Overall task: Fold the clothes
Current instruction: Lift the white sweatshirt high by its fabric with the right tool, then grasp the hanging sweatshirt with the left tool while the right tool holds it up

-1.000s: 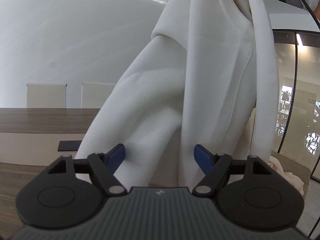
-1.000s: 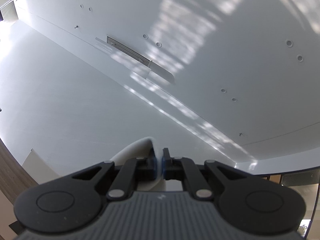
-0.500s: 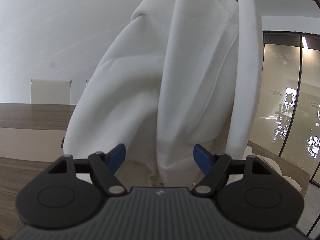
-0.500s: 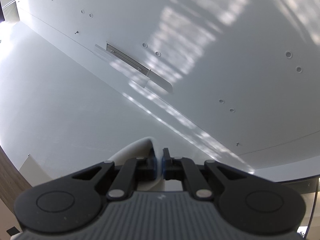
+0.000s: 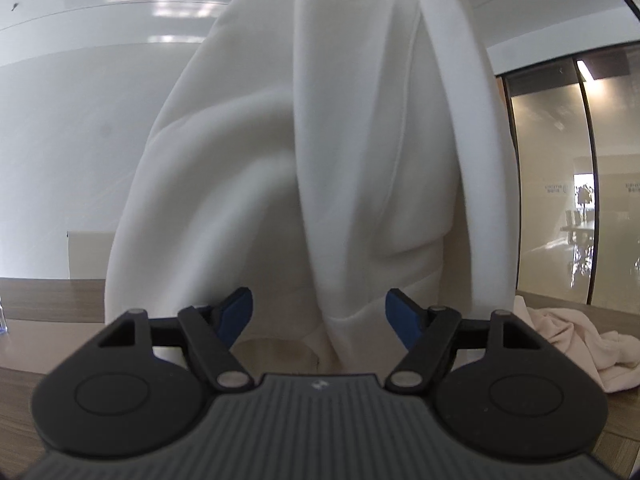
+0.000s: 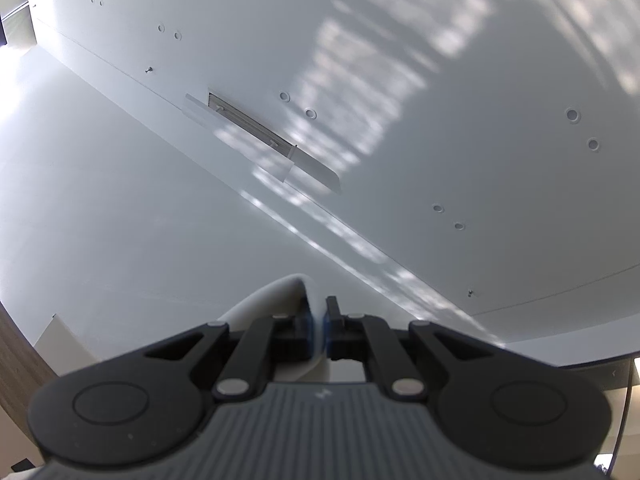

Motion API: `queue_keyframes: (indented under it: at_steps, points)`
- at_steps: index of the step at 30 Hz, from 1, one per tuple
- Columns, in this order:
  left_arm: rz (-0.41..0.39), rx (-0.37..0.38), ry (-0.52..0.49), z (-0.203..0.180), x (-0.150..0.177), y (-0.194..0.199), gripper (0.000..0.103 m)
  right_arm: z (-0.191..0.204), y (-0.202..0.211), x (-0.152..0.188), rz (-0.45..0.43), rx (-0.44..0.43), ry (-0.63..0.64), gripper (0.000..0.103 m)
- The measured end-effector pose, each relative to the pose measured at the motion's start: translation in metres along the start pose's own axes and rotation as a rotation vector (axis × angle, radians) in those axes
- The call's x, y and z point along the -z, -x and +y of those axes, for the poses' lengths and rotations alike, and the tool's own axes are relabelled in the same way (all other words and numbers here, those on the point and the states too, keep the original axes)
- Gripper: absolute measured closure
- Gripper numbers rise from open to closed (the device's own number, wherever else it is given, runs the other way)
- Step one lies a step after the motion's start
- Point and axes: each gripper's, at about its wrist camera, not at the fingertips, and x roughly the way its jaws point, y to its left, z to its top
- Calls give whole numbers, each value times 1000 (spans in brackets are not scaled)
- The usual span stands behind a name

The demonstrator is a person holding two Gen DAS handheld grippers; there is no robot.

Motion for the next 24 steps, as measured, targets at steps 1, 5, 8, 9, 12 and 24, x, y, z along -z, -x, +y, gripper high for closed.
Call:
queue_keyframes:
  at_steps: [1,5,8,9,12,24]
  points:
    - [-15,11,2,-3,-2,-1,43,-3,0,-1,1,1,-1,98]
    - [-43,74,-1,-21,-10,5,74,-16,-8,-1,28,15,-9,98]
    - [-50,71,18,-24,-20,7,100,-25,-13,4,56,35,-22,98]
    - [-62,51,28,-19,-25,10,100,-30,-12,7,67,44,-28,98]
    - [-99,-8,57,-7,-39,19,100,-44,-5,19,92,59,-51,98]
    - [-321,-465,-41,55,-209,36,101,-97,53,63,126,11,-194,99]
